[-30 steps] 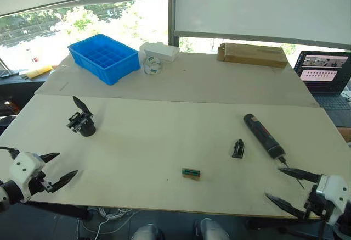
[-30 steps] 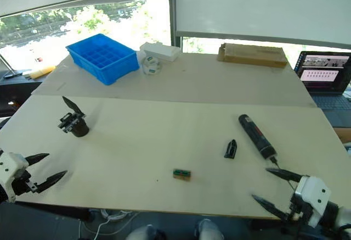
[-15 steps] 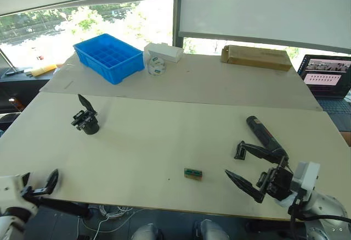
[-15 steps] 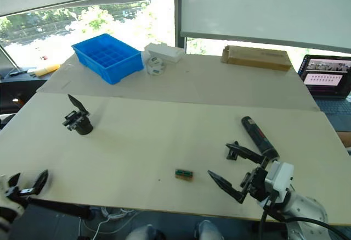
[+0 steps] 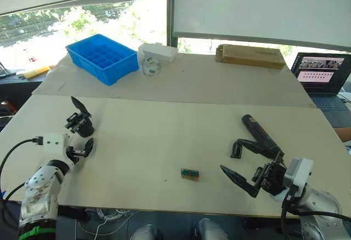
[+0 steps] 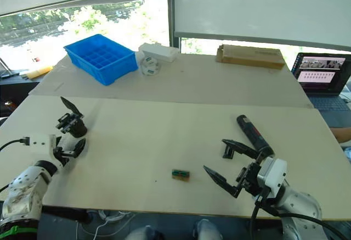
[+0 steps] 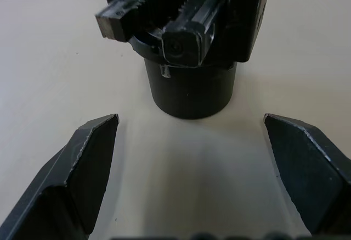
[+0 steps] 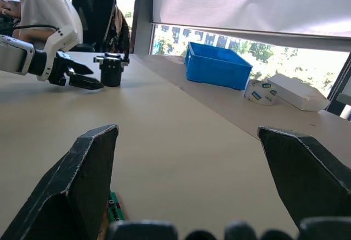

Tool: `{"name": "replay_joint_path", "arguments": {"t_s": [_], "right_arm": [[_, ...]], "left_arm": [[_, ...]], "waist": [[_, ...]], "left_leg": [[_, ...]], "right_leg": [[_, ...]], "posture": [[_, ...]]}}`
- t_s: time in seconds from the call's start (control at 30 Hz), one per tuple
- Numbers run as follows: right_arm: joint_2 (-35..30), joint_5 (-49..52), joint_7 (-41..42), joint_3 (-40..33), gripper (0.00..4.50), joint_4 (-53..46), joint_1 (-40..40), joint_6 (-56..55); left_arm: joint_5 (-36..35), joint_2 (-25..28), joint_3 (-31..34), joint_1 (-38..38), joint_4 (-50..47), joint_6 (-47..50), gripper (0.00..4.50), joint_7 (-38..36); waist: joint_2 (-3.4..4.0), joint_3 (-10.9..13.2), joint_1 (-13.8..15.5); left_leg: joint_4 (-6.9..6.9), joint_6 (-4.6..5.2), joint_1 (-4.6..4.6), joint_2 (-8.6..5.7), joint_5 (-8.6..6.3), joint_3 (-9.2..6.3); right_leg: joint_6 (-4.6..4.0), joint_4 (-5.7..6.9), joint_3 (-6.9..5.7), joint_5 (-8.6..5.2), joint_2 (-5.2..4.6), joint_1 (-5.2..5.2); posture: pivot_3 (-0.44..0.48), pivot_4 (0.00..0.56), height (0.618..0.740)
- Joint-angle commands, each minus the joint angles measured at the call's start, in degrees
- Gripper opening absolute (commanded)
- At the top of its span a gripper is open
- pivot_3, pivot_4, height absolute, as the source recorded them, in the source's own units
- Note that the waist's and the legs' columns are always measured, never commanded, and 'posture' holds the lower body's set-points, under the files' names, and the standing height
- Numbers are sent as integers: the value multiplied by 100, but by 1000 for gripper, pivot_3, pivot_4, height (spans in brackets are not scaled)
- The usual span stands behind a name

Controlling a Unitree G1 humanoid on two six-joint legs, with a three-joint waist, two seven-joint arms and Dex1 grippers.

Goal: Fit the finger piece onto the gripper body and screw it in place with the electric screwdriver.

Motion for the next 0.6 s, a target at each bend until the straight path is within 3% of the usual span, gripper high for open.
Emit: {"name": "replay_joint_path", "arguments": {"t_s": [0.03,0.37,0.6], "right_arm": [[1,-36,-2,14,4466,-233,103,-251],[28,-148,-132,46,4466,-131,104,-414],[30,-164,-188,78,4466,-132,192,-428]], "left_arm": [[102,-4,-57,-348,359,-297,4500,48],[288,59,-342,-1111,1439,-751,4500,-127],[404,189,-407,-1228,1786,-953,4500,-217]], "waist": [[0,0,10],[0,-1,5],[0,-1,5]], "left_leg": [[0,0,0,0,0,0],[1,0,1,0,1,0],[1,-1,3,-1,2,-1]], "right_leg": [[0,-1,0,0,0,0],[1,5,1,1,-5,0],[2,7,1,0,-7,2]], "posture": [[0,150,740],[0,150,740],[0,150,740]]}}
